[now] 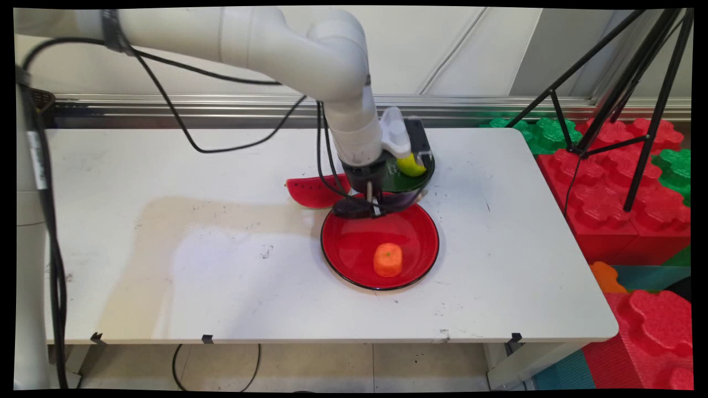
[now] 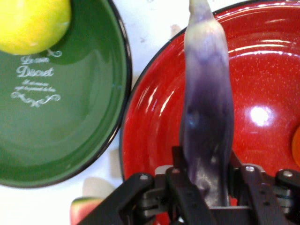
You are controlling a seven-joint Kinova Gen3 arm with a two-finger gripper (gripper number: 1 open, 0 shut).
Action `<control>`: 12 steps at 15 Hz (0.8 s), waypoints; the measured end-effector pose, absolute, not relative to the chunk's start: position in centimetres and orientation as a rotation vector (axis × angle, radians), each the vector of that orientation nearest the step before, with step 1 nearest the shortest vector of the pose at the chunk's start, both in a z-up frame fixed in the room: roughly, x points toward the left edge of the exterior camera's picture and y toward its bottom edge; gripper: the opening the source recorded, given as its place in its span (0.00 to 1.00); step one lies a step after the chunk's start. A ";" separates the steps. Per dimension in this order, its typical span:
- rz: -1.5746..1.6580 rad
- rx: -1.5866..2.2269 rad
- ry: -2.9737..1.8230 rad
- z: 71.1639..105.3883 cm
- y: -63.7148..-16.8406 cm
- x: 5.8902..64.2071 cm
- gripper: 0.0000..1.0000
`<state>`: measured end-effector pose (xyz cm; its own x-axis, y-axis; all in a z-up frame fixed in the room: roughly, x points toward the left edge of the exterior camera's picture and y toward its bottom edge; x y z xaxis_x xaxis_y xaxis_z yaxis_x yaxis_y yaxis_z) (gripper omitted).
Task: Place the picked object on the table
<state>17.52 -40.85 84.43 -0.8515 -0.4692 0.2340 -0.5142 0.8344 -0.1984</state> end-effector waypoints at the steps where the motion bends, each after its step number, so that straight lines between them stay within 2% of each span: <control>1: 0.395 0.772 -2.832 85.3 -40.6 17.8 0.00; 7: 0.475 0.874 -2.765 90.4 -37.6 21.0 0.00; 12: 0.480 1.007 -2.728 92.4 -33.7 25.1 0.00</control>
<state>25.06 -33.72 92.45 -0.7499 -0.5950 0.2893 -0.6580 0.7161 -0.2327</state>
